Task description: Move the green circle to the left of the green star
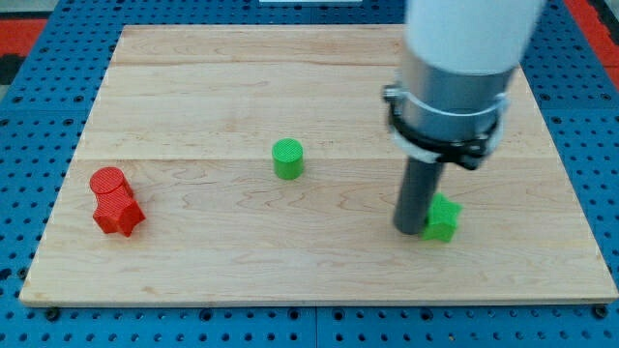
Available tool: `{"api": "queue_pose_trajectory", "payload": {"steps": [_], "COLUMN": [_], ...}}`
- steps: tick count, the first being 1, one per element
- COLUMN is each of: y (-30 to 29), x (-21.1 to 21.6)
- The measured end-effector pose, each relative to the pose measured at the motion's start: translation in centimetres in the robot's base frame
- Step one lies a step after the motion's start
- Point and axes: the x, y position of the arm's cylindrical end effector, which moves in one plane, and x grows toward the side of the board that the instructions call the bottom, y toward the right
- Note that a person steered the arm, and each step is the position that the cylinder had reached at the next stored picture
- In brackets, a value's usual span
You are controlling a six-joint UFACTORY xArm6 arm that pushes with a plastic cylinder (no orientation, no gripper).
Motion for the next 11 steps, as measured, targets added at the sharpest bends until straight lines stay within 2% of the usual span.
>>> {"api": "queue_pose_trajectory", "payload": {"steps": [2,3,4,5,6,7,8,9,10,11], "y": [-7.8,-18.1,-22.5,-19.0,-14.4,-5.9,-12.7,-15.0,-11.7,-6.5], "x": [1.6,-0.1,-6.0,-10.5,-11.0,-8.7,-8.9,-9.3,-5.2,-3.5]}}
